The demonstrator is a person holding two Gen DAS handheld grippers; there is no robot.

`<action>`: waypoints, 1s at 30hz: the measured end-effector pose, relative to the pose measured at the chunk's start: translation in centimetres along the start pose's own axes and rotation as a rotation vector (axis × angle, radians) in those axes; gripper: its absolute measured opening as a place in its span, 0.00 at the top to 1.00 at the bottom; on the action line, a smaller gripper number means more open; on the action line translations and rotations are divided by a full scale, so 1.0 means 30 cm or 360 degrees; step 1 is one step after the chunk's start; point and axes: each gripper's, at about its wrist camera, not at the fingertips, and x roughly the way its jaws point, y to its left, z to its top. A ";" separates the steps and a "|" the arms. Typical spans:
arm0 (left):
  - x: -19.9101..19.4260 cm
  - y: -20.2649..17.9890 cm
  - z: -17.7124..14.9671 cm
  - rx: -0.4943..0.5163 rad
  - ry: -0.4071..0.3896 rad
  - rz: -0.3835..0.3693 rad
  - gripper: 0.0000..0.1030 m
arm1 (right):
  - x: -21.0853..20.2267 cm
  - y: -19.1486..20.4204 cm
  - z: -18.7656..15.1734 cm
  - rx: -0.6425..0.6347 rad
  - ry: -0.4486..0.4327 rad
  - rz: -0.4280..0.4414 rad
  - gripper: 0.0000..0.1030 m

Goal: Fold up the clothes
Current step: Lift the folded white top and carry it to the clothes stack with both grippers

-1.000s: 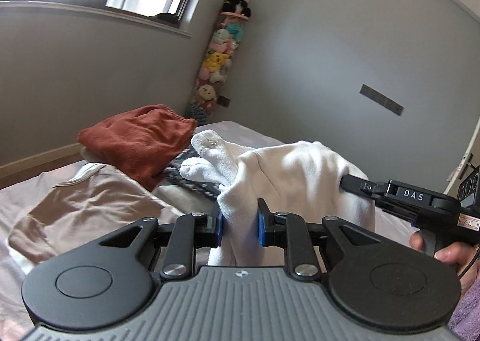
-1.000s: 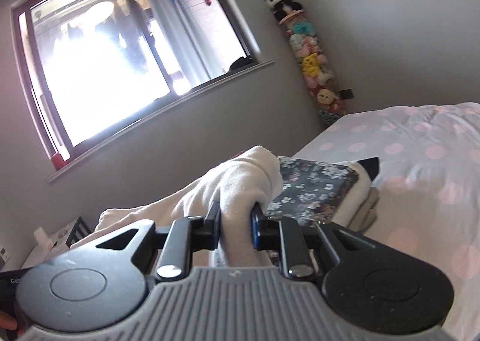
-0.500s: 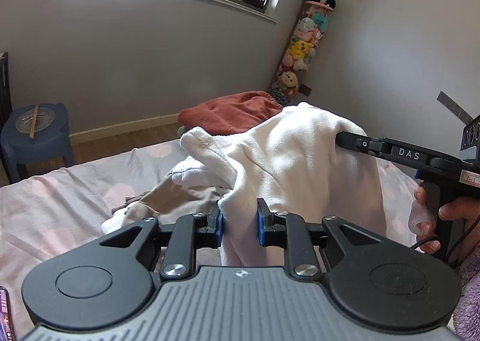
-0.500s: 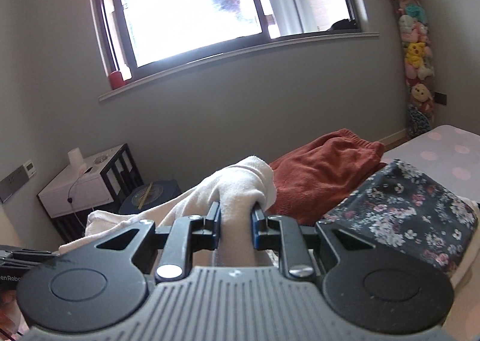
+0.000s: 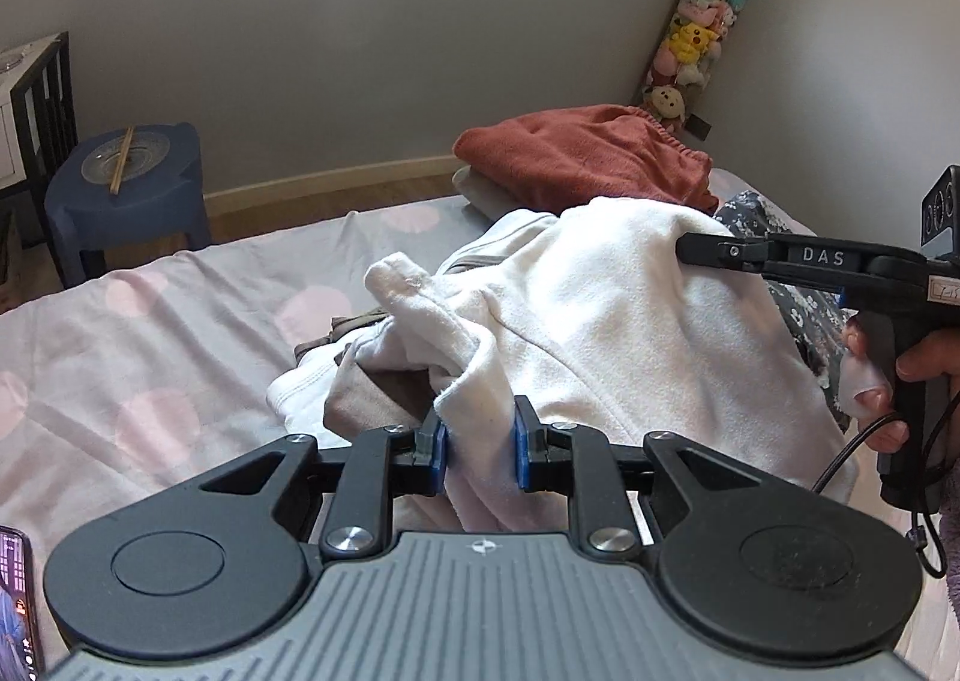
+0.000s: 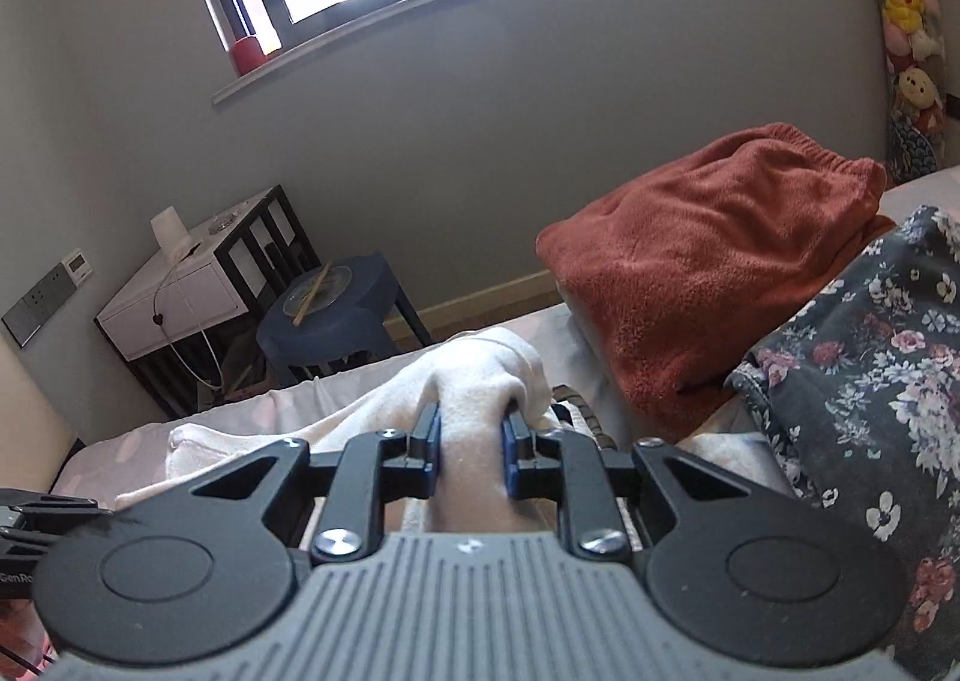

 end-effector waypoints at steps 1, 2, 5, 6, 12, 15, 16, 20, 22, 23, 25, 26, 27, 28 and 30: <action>0.008 0.007 -0.001 -0.0003 0.0016 -0.0012 0.82 | 0.006 -0.009 0.008 0.0034 0.0024 0.0011 0.78; 0.012 0.016 0.002 -0.0021 0.0036 -0.0032 0.82 | 0.012 -0.019 0.015 0.0067 0.0048 0.0022 0.77; 0.025 0.060 0.014 -0.0127 0.0091 -0.0120 0.80 | 0.032 -0.047 0.044 0.0175 0.0131 0.0055 0.69; 0.029 0.078 0.019 -0.0172 0.0109 -0.0155 0.79 | 0.041 -0.056 0.059 0.0230 0.0172 0.0071 0.64; 0.053 0.161 0.042 -0.0361 0.0172 -0.0313 0.78 | 0.109 -0.118 0.152 0.0608 0.0359 0.0152 0.47; 0.069 0.171 0.049 -0.0375 0.0192 -0.0332 0.78 | 0.153 -0.123 0.184 0.0678 0.0409 0.0123 0.47; 0.075 0.174 0.051 -0.0380 0.0199 -0.0339 0.78 | 0.167 -0.125 0.194 0.0701 0.0425 0.0113 0.48; 0.093 0.176 0.060 -0.0367 0.0219 -0.0358 0.78 | 0.216 -0.095 0.204 0.0635 0.0491 -0.0007 0.64; 0.094 0.176 0.061 -0.0355 0.0209 -0.0369 0.83 | 0.224 -0.071 0.206 0.0570 0.0487 -0.0038 0.70; 0.087 0.177 0.059 -0.0344 0.0191 -0.0374 0.84 | 0.228 -0.059 0.206 0.0538 0.0485 -0.0054 0.74; 0.067 0.174 0.054 -0.0302 0.0144 -0.0387 0.87 | 0.203 -0.021 0.215 0.0419 0.0432 -0.0043 0.77; 0.047 0.172 0.050 -0.0274 0.0101 -0.0397 0.87 | 0.181 0.001 0.222 0.0331 0.0385 0.0009 0.78; 0.027 0.169 0.046 -0.0245 0.0058 -0.0407 0.88 | 0.158 0.024 0.230 0.0241 0.0338 0.0062 0.78; 0.004 0.165 0.041 -0.0208 0.0006 -0.0417 0.88 | 0.134 0.046 0.232 0.0142 0.0293 0.0130 0.78; -0.028 0.154 0.031 -0.0125 -0.0068 -0.0409 0.88 | 0.083 0.094 0.237 -0.0087 0.0198 0.0255 0.78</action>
